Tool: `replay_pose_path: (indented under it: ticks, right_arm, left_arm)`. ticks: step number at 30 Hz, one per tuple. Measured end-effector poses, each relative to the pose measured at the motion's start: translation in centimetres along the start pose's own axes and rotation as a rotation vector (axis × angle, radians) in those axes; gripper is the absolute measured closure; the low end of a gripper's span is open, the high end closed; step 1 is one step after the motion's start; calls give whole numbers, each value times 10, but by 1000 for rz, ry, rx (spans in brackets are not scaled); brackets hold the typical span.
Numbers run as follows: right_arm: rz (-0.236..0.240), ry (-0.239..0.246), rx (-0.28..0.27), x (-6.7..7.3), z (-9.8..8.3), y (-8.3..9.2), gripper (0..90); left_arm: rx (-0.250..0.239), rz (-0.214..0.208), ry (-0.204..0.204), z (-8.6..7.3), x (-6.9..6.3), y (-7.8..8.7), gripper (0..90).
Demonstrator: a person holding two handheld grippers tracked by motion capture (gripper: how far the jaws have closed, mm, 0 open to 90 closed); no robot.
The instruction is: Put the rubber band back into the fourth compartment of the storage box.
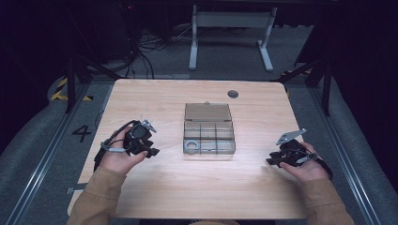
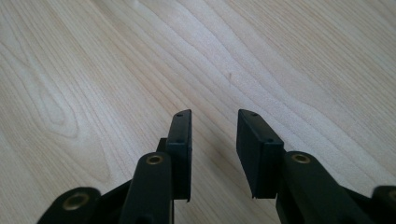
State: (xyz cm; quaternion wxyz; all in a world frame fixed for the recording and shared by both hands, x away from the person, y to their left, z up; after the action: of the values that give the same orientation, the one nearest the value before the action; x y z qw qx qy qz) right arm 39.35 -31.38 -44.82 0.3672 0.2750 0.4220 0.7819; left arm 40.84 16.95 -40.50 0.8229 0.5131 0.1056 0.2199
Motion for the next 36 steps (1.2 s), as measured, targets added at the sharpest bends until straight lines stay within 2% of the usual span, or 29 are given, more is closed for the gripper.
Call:
replay_pose_path:
  ticks: [5, 8, 11, 14, 19, 24, 26, 30, 36]
  right_arm:
    - [0, 1, -3, 0, 0, 1, 665]
    - [0, 4, -3, 0, 0, 0, 663]
    - [1, 10, -1, 0, 0, -1, 662]
    - [2, 8, 3, 0, 0, -2, 663]
    - [7, 3, 3, -1, 0, -4, 662]
    - [10, 4, 10, -2, 0, -7, 663]
    - [10, 3, 11, -1, -1, -7, 663]
    - [9, 3, 14, -1, -1, -8, 661]
    - [7, -1, 9, -1, -1, -8, 654]
  left_arm:
    - [2, 6, 34, -18, 2, -3, 550]
    - [-13, 38, 40, -24, 1, -4, 549]
    - [-49, 33, 79, -31, 2, -9, 540]
    - [-15, 50, 74, -37, 4, -16, 513]
    - [10, 30, 75, -42, 6, -23, 494]
    - [50, 16, 51, -47, 5, -35, 482]
    - [44, 17, 64, -48, 6, -37, 479]
    - [27, 20, 65, -47, 6, -36, 466]
    - [30, 26, 64, -47, 6, -36, 458]
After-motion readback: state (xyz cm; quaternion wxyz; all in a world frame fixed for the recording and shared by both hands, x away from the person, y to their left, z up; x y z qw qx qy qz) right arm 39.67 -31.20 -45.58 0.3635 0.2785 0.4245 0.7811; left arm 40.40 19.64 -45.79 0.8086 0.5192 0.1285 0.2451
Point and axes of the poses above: each handheld gripper's, and its own axes: y roughly backward along the jaws, z roughly out of its top, x roughly to its left, the point moved 3 cm from there along -y, roughly forward along the jaws, and after that the axes turned 13 degrees about -y, right-handed, at the moved point
